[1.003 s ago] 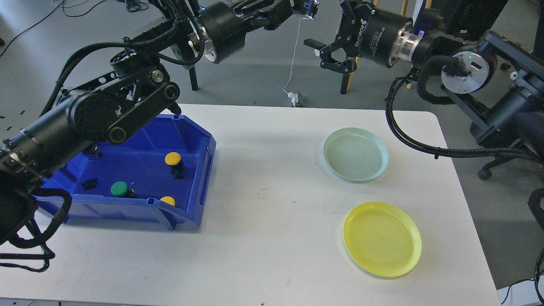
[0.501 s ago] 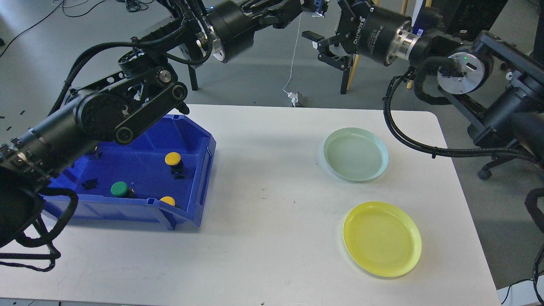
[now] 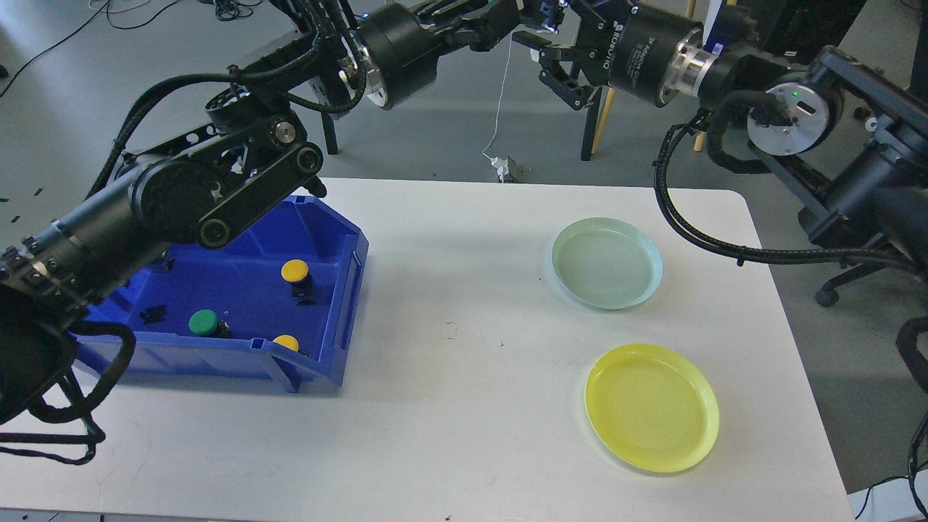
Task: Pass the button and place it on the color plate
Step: 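Raise the green button and pass it to the right gripper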
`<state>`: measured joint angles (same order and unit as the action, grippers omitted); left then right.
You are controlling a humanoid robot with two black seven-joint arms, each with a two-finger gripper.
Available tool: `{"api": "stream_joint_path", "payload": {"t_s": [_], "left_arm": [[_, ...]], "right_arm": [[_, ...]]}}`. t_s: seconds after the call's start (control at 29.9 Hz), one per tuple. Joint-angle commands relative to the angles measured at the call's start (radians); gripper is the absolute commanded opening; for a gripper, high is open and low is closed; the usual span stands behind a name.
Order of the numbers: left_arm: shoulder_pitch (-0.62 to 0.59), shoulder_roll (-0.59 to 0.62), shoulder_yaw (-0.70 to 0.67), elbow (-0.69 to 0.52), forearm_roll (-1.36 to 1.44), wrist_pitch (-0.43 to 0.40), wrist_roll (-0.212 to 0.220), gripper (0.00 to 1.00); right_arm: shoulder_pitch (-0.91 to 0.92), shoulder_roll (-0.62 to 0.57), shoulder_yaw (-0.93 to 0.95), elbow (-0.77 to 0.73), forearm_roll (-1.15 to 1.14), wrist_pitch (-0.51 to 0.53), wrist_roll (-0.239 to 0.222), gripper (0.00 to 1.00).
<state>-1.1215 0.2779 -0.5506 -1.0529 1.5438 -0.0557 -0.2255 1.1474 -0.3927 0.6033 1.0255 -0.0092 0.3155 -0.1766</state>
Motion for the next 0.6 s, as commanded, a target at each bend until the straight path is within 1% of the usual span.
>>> {"api": "stream_joint_path", "payload": {"t_s": [0.0,0.07,0.2,0.33,0.37,0.4,0.43,0.47,0.5,0.53,0.57], "left_arm": [[0.002,-0.002,-0.002,-0.001,-0.001,-0.001,0.002,0.24],[0.002,-0.002,-0.002,-0.001,-0.002,-0.001,0.002,0.25],[0.002,-0.011,0.0,-0.001,-0.004,-0.001,0.003,0.25],[0.002,-0.017,-0.002,0.001,-0.005,0.0,0.003,0.26],[0.002,-0.017,-0.002,0.001,-0.005,0.002,0.003,0.28],[0.002,-0.019,-0.002,0.002,-0.008,0.004,0.003,0.34],[0.003,-0.019,-0.005,0.002,-0.01,0.004,0.003,0.44],[0.003,-0.02,-0.012,0.002,-0.01,0.004,0.005,0.57],[0.005,-0.02,-0.015,0.002,-0.011,0.007,0.005,0.8],[0.005,-0.022,-0.018,0.002,-0.011,0.01,0.006,0.85],[0.005,-0.023,-0.017,0.002,-0.011,0.017,0.006,0.87]], "right_arm": [[0.003,0.002,0.0,-0.004,0.0,0.0,-0.004,0.34],[0.003,0.002,0.001,-0.004,0.0,0.0,-0.004,0.29],[0.003,-0.002,0.001,-0.005,0.0,0.0,-0.006,0.24],[0.003,0.002,0.001,-0.005,0.0,0.0,-0.006,0.23],[0.003,0.002,0.001,-0.005,0.0,0.0,-0.006,0.23],[0.003,0.002,0.001,-0.007,0.0,0.0,-0.007,0.23],[0.003,0.002,0.001,-0.007,0.0,0.0,-0.009,0.23],[0.003,0.002,0.001,-0.007,0.0,0.0,-0.011,0.23],[0.003,0.002,0.001,-0.007,0.0,-0.001,-0.011,0.23],[0.003,0.002,0.001,-0.007,0.0,-0.001,-0.011,0.23],[0.003,0.002,0.001,-0.007,0.0,-0.001,-0.011,0.23]]}}
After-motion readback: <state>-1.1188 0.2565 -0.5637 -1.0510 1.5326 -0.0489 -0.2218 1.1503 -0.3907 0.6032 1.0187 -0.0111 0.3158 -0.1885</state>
